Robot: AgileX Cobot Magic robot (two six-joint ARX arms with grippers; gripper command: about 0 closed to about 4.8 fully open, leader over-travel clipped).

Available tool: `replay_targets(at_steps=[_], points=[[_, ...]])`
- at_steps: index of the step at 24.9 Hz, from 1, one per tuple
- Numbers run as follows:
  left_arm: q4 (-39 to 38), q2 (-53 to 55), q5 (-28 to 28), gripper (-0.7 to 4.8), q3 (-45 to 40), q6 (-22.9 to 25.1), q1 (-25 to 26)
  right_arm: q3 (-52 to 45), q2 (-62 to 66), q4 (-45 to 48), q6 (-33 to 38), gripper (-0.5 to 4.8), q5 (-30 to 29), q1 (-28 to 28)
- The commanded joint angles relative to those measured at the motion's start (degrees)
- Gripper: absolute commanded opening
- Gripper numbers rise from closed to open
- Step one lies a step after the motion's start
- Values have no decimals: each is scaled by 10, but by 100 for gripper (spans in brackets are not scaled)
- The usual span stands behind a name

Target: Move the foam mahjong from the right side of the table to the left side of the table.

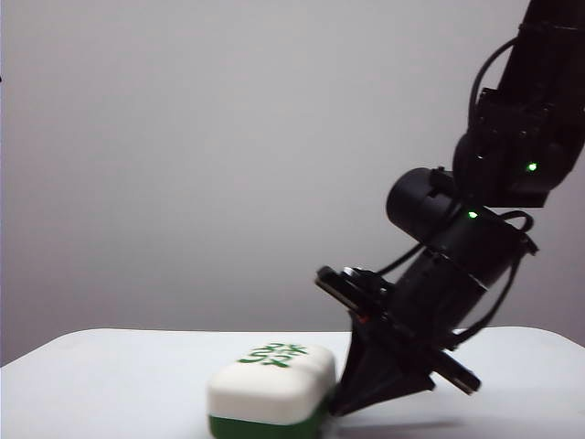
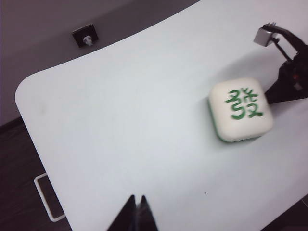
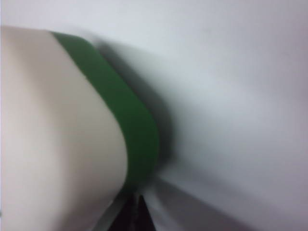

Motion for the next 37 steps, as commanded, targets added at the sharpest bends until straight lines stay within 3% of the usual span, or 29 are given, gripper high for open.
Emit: replay_targets(at_steps=[1,17,37], points=[[-2,-5,4,-5,2,-2,0,15,-2,12,13,-5,2,9],[-30,-34,4,-5,2,-2,0,113,50,-6,42,-5,18,90],[-72,-63,4,-5,2,-2,0,268,166,-27,89,-5,-12,147]])
